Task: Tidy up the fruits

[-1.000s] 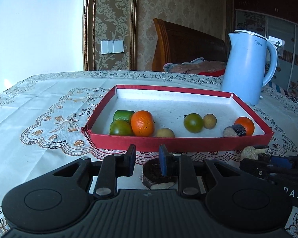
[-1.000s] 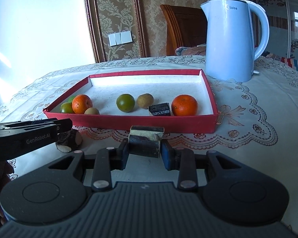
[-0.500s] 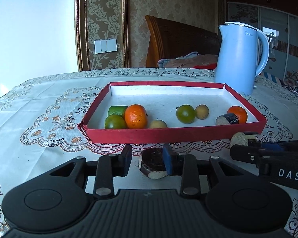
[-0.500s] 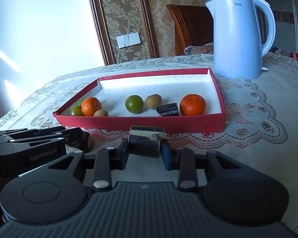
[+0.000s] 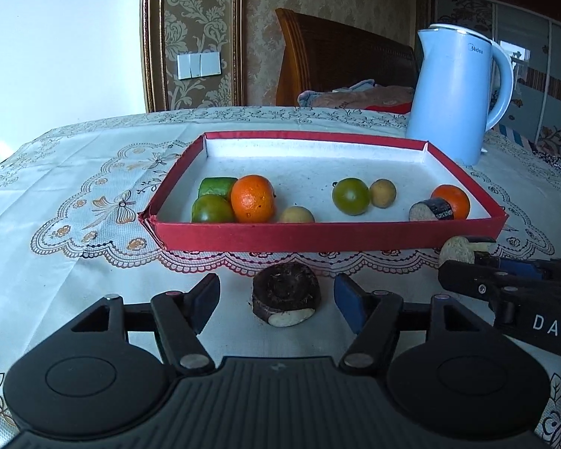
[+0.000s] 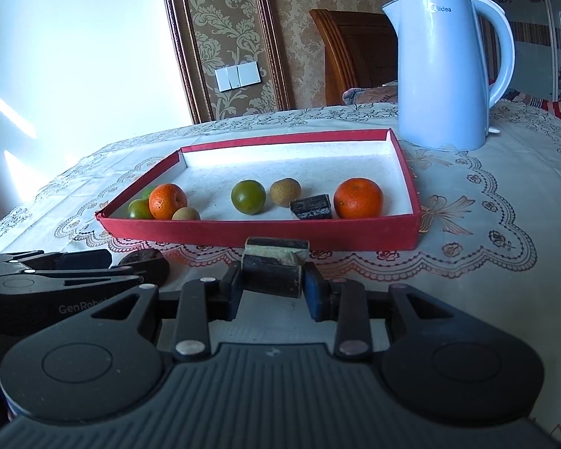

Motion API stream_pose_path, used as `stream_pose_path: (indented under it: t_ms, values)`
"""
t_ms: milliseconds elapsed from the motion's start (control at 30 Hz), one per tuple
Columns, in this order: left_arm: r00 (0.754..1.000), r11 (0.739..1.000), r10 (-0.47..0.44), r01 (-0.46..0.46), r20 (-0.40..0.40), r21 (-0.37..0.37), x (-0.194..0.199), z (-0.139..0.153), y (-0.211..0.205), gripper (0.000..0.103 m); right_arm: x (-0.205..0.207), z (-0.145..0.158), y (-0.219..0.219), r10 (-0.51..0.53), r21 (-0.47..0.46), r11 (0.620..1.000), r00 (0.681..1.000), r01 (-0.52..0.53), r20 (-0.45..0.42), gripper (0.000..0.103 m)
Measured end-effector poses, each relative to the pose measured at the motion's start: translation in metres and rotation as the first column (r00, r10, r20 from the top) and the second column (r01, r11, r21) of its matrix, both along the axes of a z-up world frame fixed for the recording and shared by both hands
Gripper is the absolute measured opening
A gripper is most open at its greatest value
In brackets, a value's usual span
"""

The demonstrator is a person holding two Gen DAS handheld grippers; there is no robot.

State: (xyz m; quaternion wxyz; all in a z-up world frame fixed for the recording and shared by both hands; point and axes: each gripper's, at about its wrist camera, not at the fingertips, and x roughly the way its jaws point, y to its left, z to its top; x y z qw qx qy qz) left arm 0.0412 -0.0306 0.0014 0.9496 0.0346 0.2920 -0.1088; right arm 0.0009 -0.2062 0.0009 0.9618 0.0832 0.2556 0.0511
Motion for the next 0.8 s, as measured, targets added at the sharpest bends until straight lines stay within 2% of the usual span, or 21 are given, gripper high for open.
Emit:
stream_pose_path:
  t_ms: [133,167,233,367,800]
  values:
    - [0.999,1.000,0.020,-0.020,-0.044,0.009,0.008,-0.004,-0.002,0.064,0.000,0.000,0.001,-0.008,-0.003,1.000,1.000,0.008,0.002,0.032]
    - [0.999,1.000,0.024,-0.024,-0.044,0.004,0.008,-0.004,-0.001,0.058,0.000,0.000,0.001,-0.010,-0.004,1.000,1.000,0.010,0.001,0.032]
    - [0.999,1.000,0.027,-0.027,-0.043,0.003,0.007,-0.004,-0.001,0.054,0.000,0.000,0.001,-0.013,-0.006,1.000,1.000,0.013,0.000,0.032]
    - [0.999,1.000,0.020,-0.019,-0.035,0.016,0.004,-0.004,-0.004,0.040,0.001,0.000,0.001,-0.018,-0.014,1.000,1.000,0.018,-0.004,0.032]
    - [0.996,0.995,0.058,-0.063,0.066,0.075,-0.010,0.006,-0.010,0.040,-0.002,0.003,0.006,-0.030,-0.046,0.998,0.999,0.030,0.012,0.032]
